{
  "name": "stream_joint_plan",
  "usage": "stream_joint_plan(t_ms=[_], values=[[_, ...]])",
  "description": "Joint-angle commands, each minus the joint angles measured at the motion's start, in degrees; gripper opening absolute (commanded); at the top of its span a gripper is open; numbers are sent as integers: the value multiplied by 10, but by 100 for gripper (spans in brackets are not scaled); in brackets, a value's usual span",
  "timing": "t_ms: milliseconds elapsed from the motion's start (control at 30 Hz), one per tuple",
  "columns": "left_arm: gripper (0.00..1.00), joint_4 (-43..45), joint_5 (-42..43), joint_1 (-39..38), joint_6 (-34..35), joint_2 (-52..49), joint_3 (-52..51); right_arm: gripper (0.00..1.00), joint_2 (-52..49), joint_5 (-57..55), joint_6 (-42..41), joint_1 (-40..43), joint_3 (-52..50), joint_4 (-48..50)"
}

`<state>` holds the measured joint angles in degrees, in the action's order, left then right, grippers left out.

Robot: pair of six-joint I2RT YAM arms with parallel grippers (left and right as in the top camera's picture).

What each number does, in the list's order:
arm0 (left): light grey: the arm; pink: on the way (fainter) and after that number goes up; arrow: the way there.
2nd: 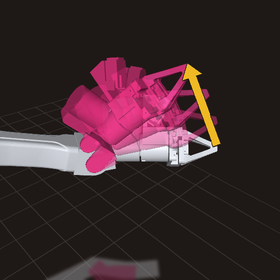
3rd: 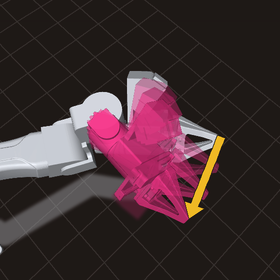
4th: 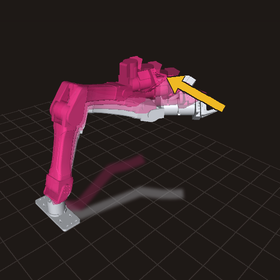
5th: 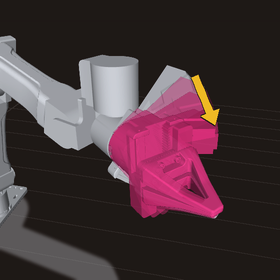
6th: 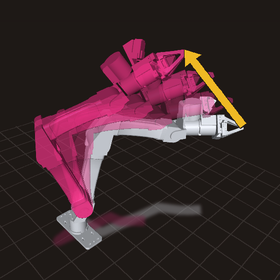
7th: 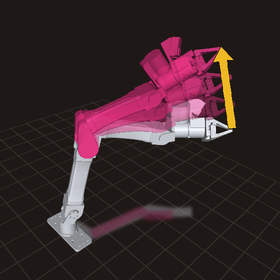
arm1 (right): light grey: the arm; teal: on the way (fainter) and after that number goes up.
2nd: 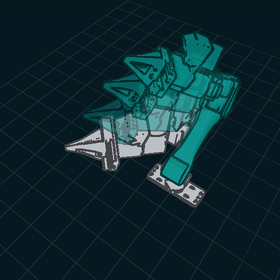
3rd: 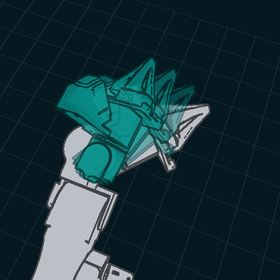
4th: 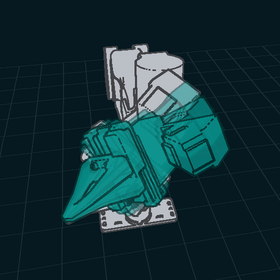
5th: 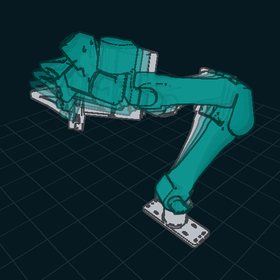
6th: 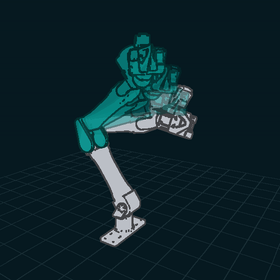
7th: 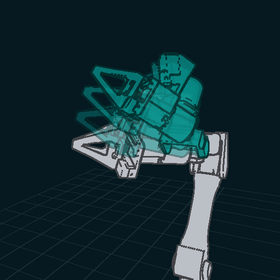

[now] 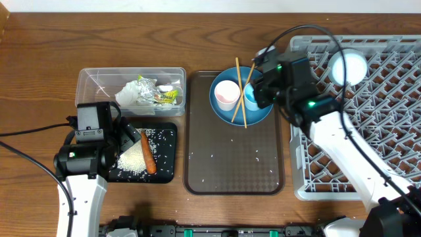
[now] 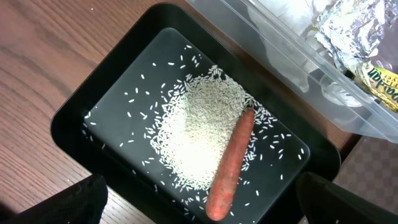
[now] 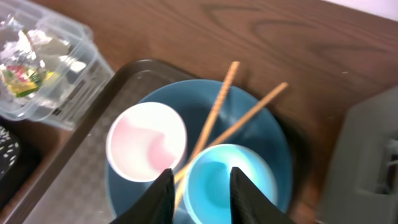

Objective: Sort waste into correct bins and load items into the dishwasher rack
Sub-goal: 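Reach the right gripper to the blue plate and grasp a chopstick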

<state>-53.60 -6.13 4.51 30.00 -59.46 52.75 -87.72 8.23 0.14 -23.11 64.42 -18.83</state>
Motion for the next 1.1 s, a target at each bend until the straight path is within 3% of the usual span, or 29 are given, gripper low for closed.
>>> stream_joint_plan(t_ms=[0, 233, 533, 833, 1067], values=[[100, -2, -1, 3, 0, 0, 0, 32, 1, -24, -15, -17, 0, -1], [100, -2, -1, 3, 0, 0, 0, 32, 26, 20, -75, -10, 0, -47], [100, -2, -1, 3, 0, 0, 0, 37, 24, 42, -274, -61, -4, -170], [100, -2, -1, 3, 0, 0, 0, 37, -9, -128, -403, -153, -20, -129], [100, -2, -1, 3, 0, 0, 0, 33, -74, -153, -451, -164, -20, -90]])
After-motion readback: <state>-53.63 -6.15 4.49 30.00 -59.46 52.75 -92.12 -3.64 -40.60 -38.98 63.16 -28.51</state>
